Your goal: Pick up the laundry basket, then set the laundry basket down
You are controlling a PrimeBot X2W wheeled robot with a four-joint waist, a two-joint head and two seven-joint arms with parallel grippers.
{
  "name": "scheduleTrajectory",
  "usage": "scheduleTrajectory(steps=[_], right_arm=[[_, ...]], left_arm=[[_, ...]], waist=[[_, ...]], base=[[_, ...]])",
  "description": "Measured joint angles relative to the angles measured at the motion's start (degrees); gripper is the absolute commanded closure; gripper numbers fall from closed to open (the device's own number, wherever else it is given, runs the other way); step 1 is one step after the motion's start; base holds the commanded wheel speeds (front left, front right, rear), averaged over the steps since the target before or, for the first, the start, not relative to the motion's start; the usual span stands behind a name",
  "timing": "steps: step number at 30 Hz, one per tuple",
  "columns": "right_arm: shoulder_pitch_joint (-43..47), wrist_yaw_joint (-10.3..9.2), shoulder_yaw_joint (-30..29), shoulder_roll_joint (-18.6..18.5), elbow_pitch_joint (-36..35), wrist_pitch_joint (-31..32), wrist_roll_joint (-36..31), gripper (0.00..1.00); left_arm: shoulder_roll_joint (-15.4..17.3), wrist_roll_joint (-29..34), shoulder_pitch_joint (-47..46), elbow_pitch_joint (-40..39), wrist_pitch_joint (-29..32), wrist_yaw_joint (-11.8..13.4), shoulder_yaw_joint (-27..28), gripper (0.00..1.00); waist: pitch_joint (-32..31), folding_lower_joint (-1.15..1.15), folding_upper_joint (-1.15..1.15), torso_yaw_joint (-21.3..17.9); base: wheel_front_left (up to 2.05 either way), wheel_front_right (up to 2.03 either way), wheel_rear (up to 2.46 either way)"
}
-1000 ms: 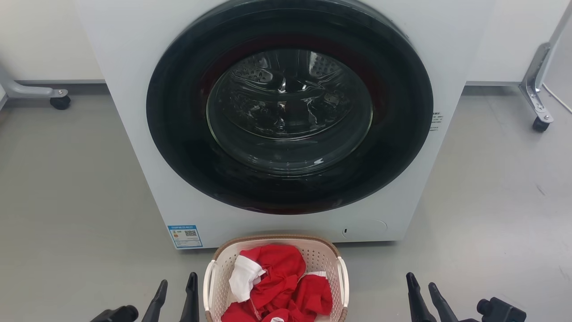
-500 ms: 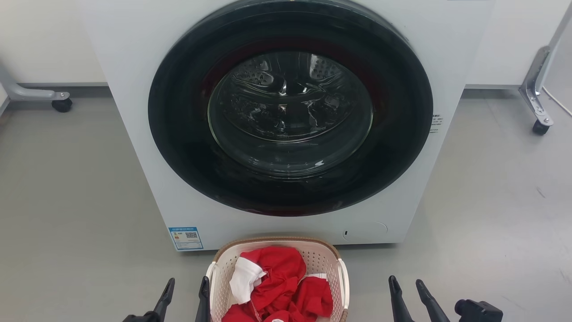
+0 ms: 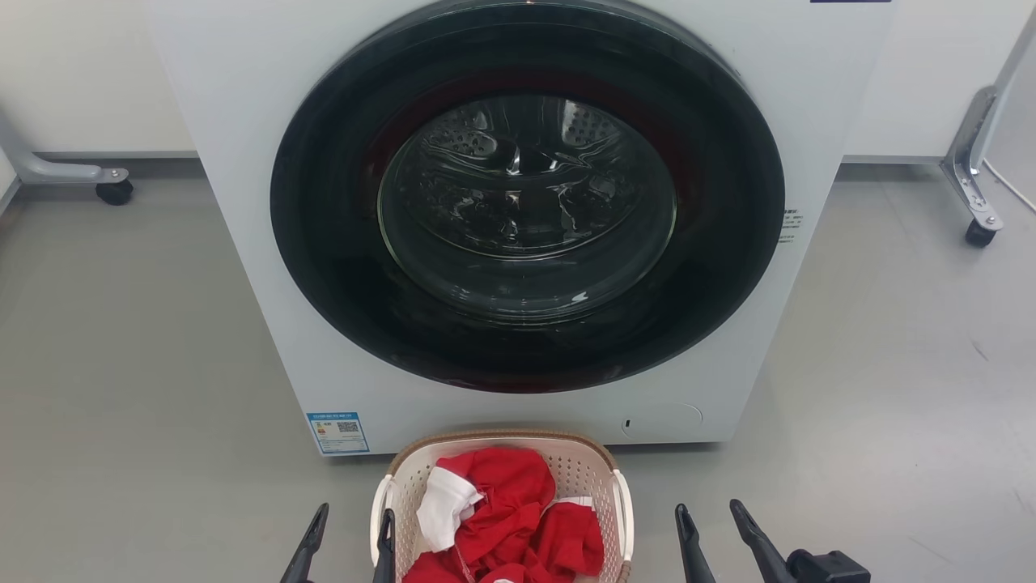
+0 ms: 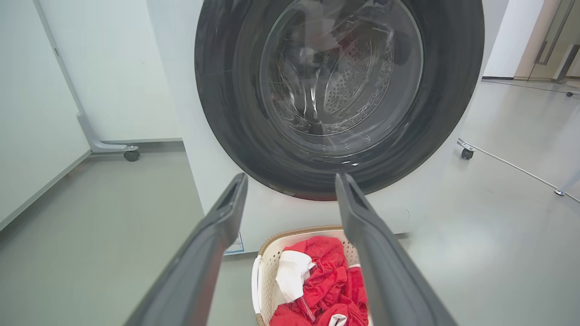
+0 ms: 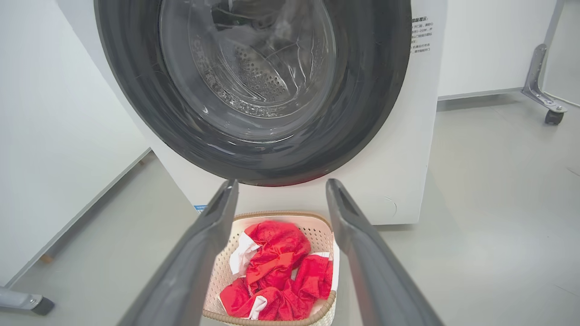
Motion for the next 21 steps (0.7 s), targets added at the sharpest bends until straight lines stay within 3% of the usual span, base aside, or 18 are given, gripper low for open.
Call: scheduleTrajectory(steps=[6,21], right_arm=[[0.00,-0.56,0.85,-0.01,-0.27,-1.03,-4.10,0.00],[0.01,-0.56,-0.81,0.02,-1.01,-1.03,-4.45,0.00]], left_arm=[[-0.34,2.68,0.01,-0.03,-1.01,0.56,-0.30,0.00],[-0.96,1.47,0.01,0.04,-1.01,0.51,0.64,0.00]], waist=[[0.08,0.00,0.00,0.13],[0.06,0.00,0.00,0.28]], base=[[0.00,0.00,0.00],[0.00,0.00,0.00]])
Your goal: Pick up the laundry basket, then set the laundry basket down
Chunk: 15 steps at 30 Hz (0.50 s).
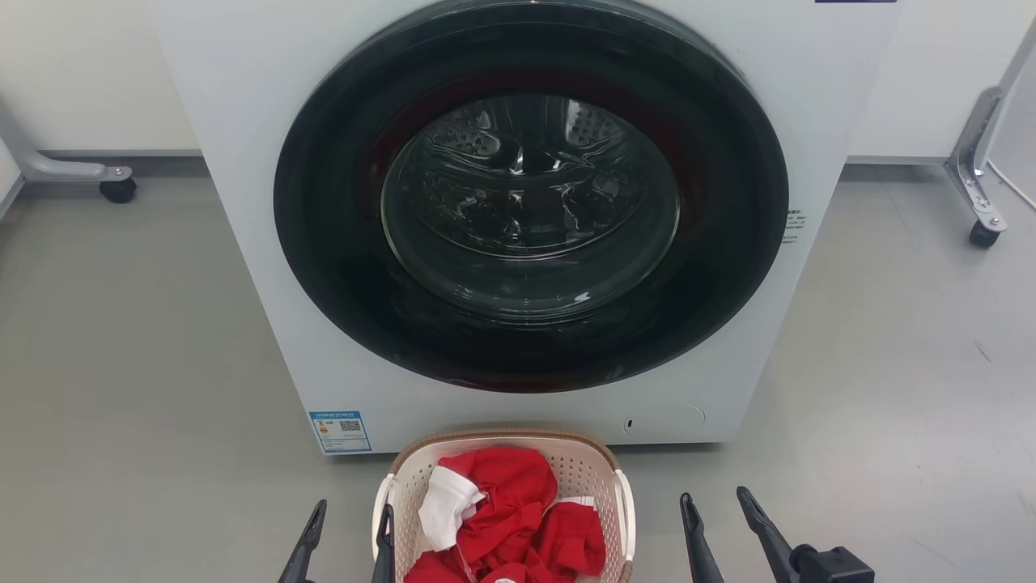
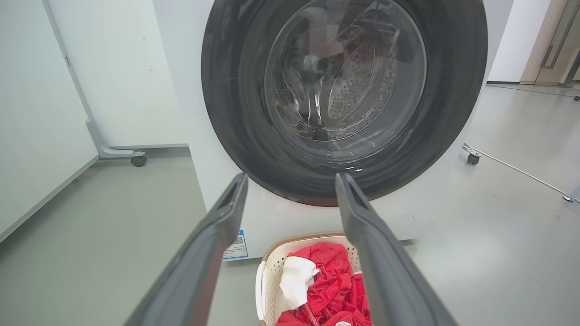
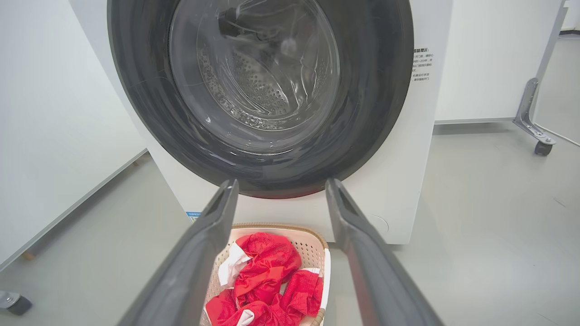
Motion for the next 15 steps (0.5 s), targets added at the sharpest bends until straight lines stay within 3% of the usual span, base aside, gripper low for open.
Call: scheduleTrajectory(steps=[15], right_arm=[[0.14,0.00,-2.18,0.12,-1.91,-0.01,-0.20,0.00]], left_arm=[[-0.55,-1.24,-0.01,-0.80,0.00,-0.01,0.91,0.00]], waist=[[-0.12,0.00,0.00,-0.12]], base=[[0.00,0.00,0.00]])
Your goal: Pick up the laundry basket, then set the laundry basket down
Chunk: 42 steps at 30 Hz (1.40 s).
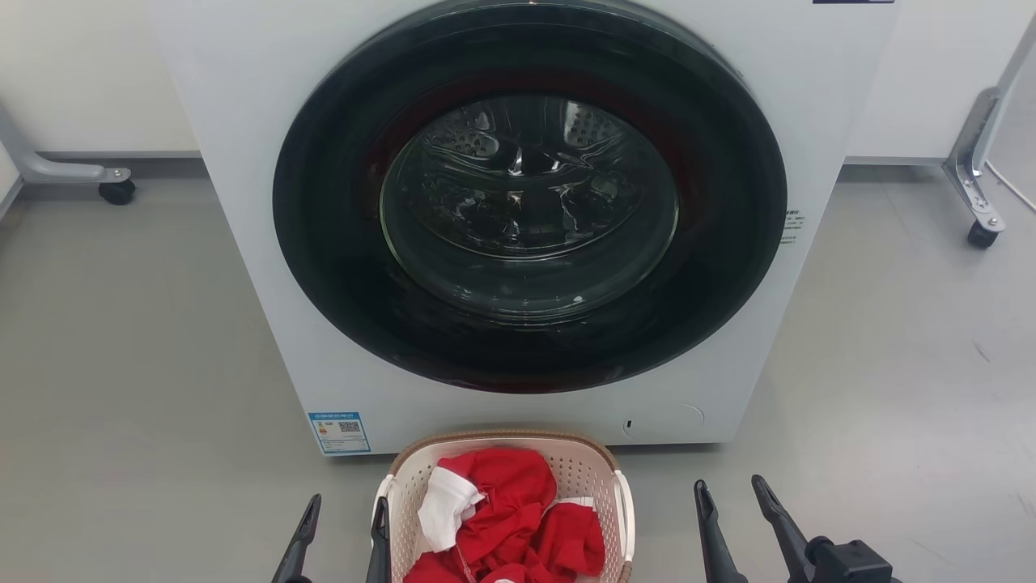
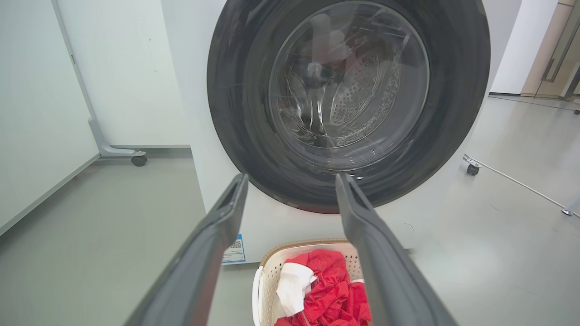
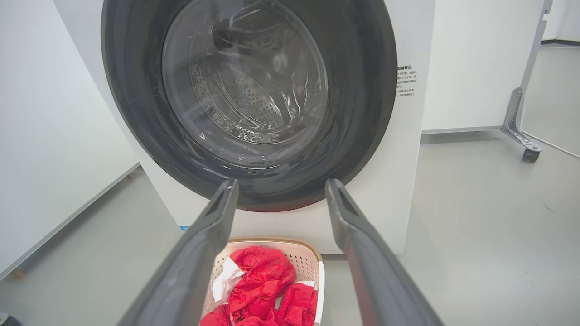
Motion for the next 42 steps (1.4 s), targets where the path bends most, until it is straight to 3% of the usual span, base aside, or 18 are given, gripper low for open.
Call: scheduleTrajectory(steps=[27,42], right_arm=[[0.38,0.18,-1.42,0.34,-0.83,0.00,-0.79,0.00],[-1.40,0.59,-3.01,0.45,-3.43,-0.24,-1.92,0.00]], left_arm=[[-0.35,0.00,0.01,-0.71,0.00,0.00,0.71,0.00],[-0.64,0.01,-2.76,-2.79,0.00,-0.02,0.92,0.00]], waist=[[0.57,0.00,0.00,0.04],[6.90,0.00,0.00,0.55]], base=[[0.00,0.00,0.00],[0.00,0.00,0.00]])
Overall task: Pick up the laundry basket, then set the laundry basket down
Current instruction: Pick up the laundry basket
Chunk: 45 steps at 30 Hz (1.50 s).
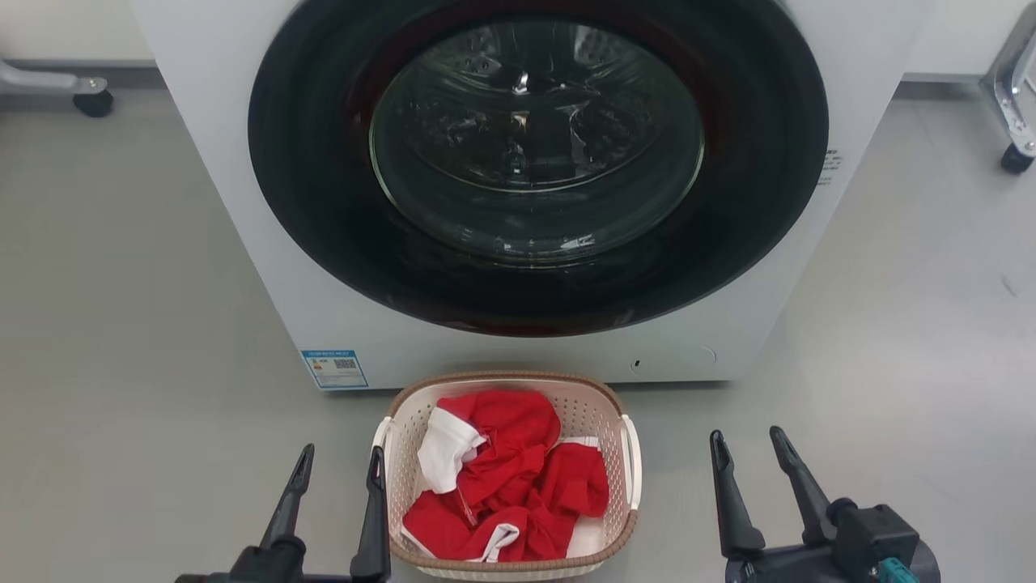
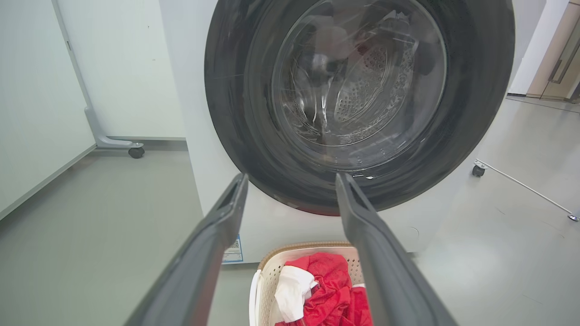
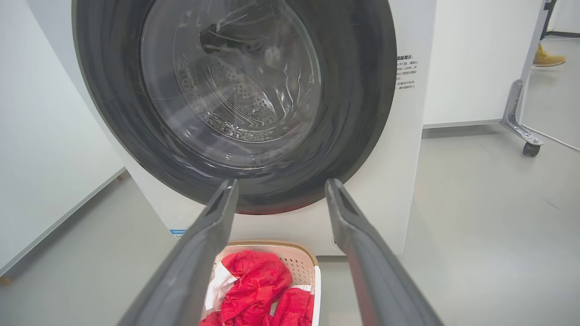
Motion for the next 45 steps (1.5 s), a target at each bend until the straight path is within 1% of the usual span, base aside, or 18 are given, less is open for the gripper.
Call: scheduleTrajectory(steps=[3,4,10,13,20,21,22,28,32,41,42,45], right_arm=[[-1.92,0.19,-0.53,0.00,-0.31,0.00,0.00,0.00],[-3.25,0.52,-0.82,0.00,-0.11,-0.01,-0.01,0.00],[-7.40,0.80,-1.87,-0.03,1.58,-0.04,-0.25,0.00],[-9.83,1.01,-2.22,-0.11,3.02,-0.15,-0.42,0.00],[-15.33,1.70,-2.38,-0.13,7.04,-0.15,-0.51,0.00],[-15.33,1.70,-2.38,-0.13,7.04,-0.15,-0.51,0.00],[-17.05,2.02,-2.21,-0.18,8.42,-0.15,-1.07,0.00],[-21.54,2.30,-2.27,-0.34,11.57,-0.15,-1.41,0.00],[-24.86,2.36,-2.57,-0.51,13.95,-0.15,-1.42,0.00],[-31.24,2.49,-2.90,-0.62,18.47,-0.15,-1.76,0.00],[-31.92,2.49,-2.93,-0.62,18.84,-0.15,-1.76,0.00],[-33.98,2.48,-3.07,-0.65,19.93,-0.15,-1.78,0.00]], left_arm=[[-0.03,-0.01,-1.50,-0.08,0.00,-0.03,0.29,0.00],[-0.05,-0.15,-2.64,0.05,0.00,-0.08,0.36,0.00],[-0.16,-0.35,-6.90,1.87,0.00,-1.03,0.43,0.00],[-0.24,-0.35,-9.11,3.11,-0.07,-1.07,0.48,0.00],[-0.40,-1.10,-14.72,7.27,-0.15,-2.24,1.01,0.00],[-0.40,-1.10,-14.72,7.27,-0.15,-2.24,1.01,0.00],[-0.48,-1.59,-16.41,8.60,-0.15,-2.55,1.54,0.00],[-0.58,-2.04,-21.00,11.80,-0.15,-3.16,1.94,0.00],[-0.73,-3.88,-24.48,15.07,-0.14,-3.98,2.46,0.00],[-1.08,-4.37,-31.59,21.49,0.10,-4.14,3.26,0.00],[-1.09,-4.37,-32.44,22.08,0.11,-4.61,3.26,0.00],[-1.19,-4.36,-35.22,23.69,0.34,-4.63,3.03,0.00]], waist=[[1.99,0.00,0.00,0.07],[3.43,0.00,0.00,0.11],[8.05,0.01,0.00,0.19],[10.47,0.01,0.00,0.23],[16.27,0.01,0.00,0.35],[16.27,0.01,0.00,0.35],[17.96,0.01,0.00,0.38],[22.15,0.01,0.01,0.46],[25.55,0.01,0.01,0.58],[33.17,0.01,0.01,1.01],[34.01,0.01,0.01,1.06],[36.55,0.00,0.01,1.24]], base=[[0.00,0.00,0.00],[0.00,0.00,0.00],[0.00,0.00,0.00],[0.00,0.00,0.00],[0.00,0.00,0.00],[0.00,0.00,0.00],[0.00,0.00,0.00],[0.00,0.00,0.00],[0.00,0.00,0.00],[0.00,0.00,0.00],[0.00,0.00,0.00],[0.00,0.00,0.00]])
